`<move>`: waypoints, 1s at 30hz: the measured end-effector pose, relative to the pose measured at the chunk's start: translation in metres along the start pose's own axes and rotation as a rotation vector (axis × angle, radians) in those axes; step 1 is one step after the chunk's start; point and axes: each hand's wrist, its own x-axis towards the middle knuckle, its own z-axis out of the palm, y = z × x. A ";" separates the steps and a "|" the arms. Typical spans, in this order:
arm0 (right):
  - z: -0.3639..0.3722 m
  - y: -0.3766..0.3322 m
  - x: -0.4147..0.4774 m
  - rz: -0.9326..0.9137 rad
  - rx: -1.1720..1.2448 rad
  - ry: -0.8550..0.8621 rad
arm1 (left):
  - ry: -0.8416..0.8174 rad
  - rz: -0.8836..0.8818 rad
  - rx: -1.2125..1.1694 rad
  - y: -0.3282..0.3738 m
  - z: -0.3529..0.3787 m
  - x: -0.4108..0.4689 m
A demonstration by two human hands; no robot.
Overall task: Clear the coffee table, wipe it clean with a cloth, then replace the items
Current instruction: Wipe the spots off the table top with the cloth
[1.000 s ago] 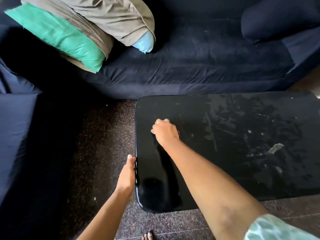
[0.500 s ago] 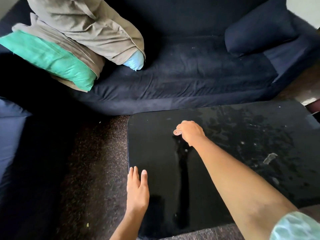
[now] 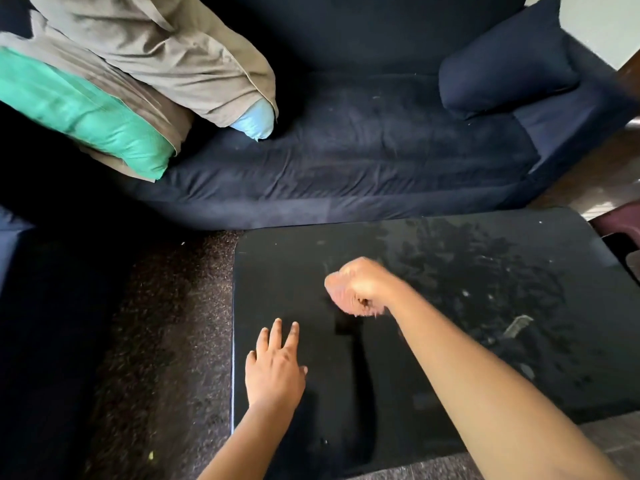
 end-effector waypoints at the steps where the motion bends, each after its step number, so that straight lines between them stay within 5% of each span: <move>1: -0.010 -0.010 0.014 -0.016 0.012 0.107 | -0.006 -0.008 0.011 0.000 0.001 0.002; 4: -0.027 -0.027 0.050 -0.178 -0.252 0.310 | -0.011 -0.025 0.059 0.004 0.003 0.005; 9: 0.014 -0.022 0.044 -0.334 -0.674 0.303 | 0.003 -0.027 0.114 0.002 0.003 0.006; 15: 0.064 0.014 -0.035 -0.400 -0.700 0.022 | 0.094 -0.075 0.017 -0.004 -0.001 -0.010; 20: 0.080 0.047 -0.088 -0.184 -0.263 -0.592 | 0.077 -0.110 -0.190 -0.017 -0.011 -0.048; 23: 0.074 0.066 -0.129 -0.091 0.244 -0.494 | 0.018 -0.185 -0.576 -0.011 -0.027 -0.076; 27: 0.027 0.085 -0.175 -0.008 0.830 -0.387 | -0.267 -0.201 -1.257 0.039 -0.068 -0.102; 30: -0.027 0.108 -0.197 -0.015 1.098 -0.320 | -0.466 -0.076 -1.349 0.095 -0.096 -0.113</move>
